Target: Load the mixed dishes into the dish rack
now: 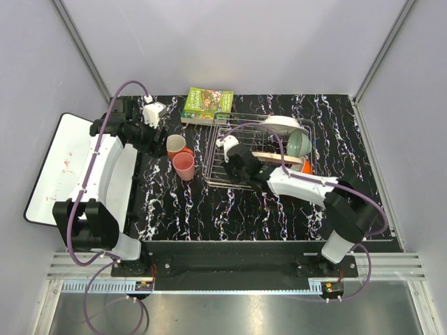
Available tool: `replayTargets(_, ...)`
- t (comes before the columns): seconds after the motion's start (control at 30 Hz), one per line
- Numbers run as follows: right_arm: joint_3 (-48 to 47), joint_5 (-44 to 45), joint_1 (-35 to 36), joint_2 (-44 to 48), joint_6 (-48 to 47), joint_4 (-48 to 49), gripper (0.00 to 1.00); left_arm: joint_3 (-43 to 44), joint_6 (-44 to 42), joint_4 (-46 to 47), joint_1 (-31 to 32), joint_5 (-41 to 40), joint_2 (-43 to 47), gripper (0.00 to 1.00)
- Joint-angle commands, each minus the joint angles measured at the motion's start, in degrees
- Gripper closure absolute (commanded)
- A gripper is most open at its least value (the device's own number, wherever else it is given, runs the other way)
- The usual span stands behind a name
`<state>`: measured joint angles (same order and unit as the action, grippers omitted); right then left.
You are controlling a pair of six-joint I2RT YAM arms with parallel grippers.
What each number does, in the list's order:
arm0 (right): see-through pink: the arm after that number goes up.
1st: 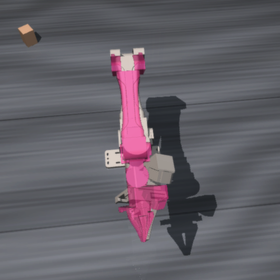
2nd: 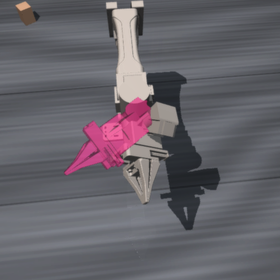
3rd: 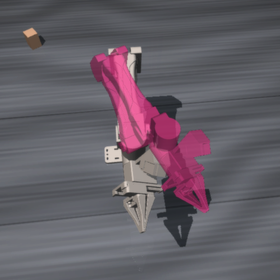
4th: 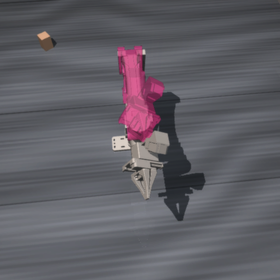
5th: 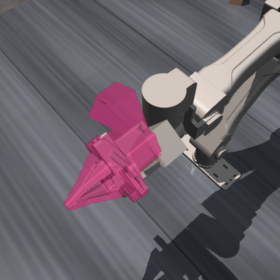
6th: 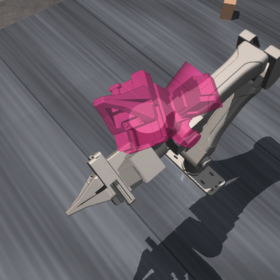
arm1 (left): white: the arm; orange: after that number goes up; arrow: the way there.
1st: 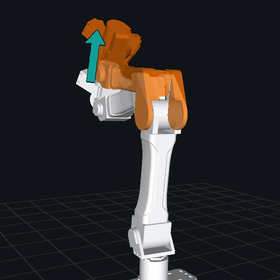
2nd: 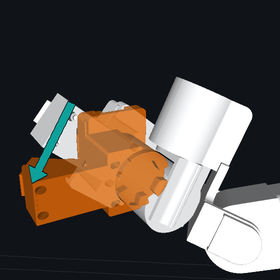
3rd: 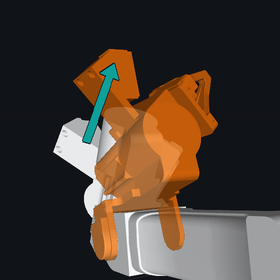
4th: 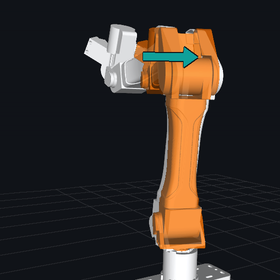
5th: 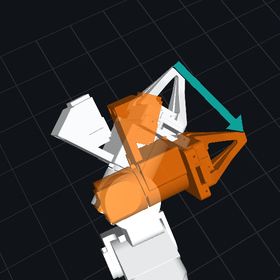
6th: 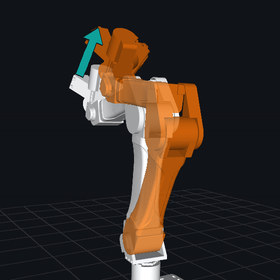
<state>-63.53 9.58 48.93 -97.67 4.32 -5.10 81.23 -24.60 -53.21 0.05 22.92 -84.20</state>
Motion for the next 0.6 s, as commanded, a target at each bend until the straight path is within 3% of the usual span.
replayTargets(0.0,8.0,-3.4,0.7,5.3,4.8,-6.8,0.9,0.2,-0.6,1.4,0.0,1.5,0.3,0.18)
replayTargets(0.27,12.0,-5.4,3.7,10.9,7.3,-7.9,0.91,-0.9,0.6,4.9,-0.1,-0.8,-3.0,0.19)
replayTargets(0.57,9.0,-5.6,9.1,6.4,10.7,-6.9,0.96,3.7,3.8,9.8,0.0,-3.7,-11.3,0.2)
